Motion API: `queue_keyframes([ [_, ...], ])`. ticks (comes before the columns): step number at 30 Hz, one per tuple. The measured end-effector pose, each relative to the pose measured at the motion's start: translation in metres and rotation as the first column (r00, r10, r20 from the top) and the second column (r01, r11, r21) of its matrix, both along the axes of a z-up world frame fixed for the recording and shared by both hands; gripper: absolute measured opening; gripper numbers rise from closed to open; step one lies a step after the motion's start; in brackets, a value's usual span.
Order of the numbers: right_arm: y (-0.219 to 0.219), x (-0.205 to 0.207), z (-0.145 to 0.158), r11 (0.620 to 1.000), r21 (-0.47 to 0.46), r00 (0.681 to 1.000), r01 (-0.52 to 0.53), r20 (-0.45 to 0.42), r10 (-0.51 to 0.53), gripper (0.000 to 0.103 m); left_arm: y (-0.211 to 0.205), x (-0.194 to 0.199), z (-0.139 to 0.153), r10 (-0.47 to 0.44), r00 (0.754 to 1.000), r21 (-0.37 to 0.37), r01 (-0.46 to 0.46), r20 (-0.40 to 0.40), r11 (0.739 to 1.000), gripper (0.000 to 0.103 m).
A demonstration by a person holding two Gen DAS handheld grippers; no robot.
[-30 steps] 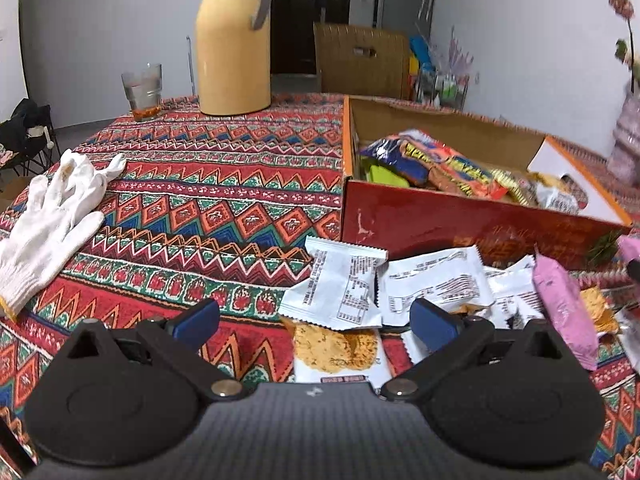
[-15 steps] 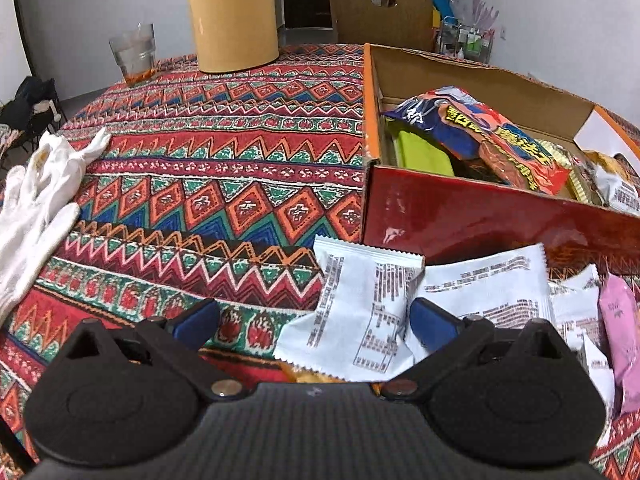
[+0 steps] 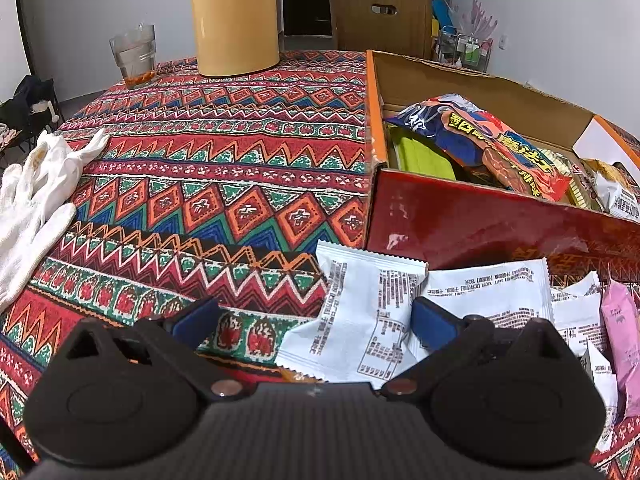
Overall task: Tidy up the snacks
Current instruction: 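Grasp a white packet with the left tool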
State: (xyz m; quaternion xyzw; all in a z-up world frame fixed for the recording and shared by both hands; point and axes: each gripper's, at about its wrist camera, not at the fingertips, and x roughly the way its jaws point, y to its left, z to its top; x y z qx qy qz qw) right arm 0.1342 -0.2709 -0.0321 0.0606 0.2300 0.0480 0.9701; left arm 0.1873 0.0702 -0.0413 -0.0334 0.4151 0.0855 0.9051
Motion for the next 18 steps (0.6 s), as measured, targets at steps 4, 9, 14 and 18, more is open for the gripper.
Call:
queue_keyframes([
  [4,0.001,0.001,-0.001,1.0,-0.005,1.0,0.002,-0.003,-0.002,0.067,-0.001,-0.001,0.0,-0.004,1.0,0.0,0.004,0.005,1.0,0.103],
  [9,0.001,0.001,-0.002,1.0,-0.012,1.0,0.006,-0.006,-0.006,0.067,-0.001,-0.003,-0.001,0.003,1.0,-0.002,-0.003,0.024,1.0,0.103],
  [14,0.002,0.002,-0.002,1.0,-0.016,1.0,0.008,-0.008,-0.009,0.067,-0.001,-0.008,0.002,0.005,0.999,-0.011,-0.005,0.051,1.0,0.091],
  [18,0.002,0.002,-0.002,1.0,-0.017,1.0,0.008,-0.008,-0.008,0.067,-0.005,-0.013,0.006,-0.02,0.996,-0.015,0.022,0.082,1.0,0.065],
])
